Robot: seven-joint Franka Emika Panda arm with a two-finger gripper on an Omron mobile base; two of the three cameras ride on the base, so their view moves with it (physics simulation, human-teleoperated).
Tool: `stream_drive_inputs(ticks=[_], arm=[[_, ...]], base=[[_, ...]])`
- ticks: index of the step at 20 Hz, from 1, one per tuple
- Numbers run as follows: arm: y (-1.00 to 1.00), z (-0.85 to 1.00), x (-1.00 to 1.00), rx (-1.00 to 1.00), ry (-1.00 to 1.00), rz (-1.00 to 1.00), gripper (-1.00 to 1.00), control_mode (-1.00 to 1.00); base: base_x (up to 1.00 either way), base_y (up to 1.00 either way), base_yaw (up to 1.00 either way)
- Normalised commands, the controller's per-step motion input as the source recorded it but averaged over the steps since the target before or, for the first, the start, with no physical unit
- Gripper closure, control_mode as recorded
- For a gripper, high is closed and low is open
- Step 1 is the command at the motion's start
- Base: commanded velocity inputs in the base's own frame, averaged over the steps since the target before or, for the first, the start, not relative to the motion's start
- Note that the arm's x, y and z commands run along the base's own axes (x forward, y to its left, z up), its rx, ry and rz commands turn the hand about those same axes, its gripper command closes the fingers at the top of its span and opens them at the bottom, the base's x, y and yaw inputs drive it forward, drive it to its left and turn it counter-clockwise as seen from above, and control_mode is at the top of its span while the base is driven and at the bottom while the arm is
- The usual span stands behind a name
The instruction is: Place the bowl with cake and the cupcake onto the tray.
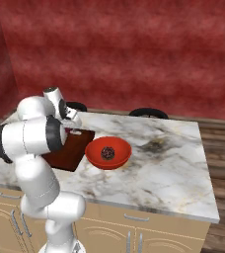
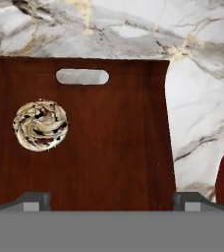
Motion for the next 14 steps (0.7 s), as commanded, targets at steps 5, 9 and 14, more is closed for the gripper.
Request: stream_drive_inputs(ticks=[5,9,14], arm=[[-1.00,0.00,-0.95,-0.07,-0.07,0.09,-1.00,-1.00],[-1.00,0.15,-0.56,0.28,-0.01,0.07,-1.00,-1.00],[-0.38,0.00,0.01,0.09,0.05,0.04,-1.00,-1.00]], base=[[0.00,0.00,0.00],[0.00,0.00,0.00],[0.00,0.00,0.00]])
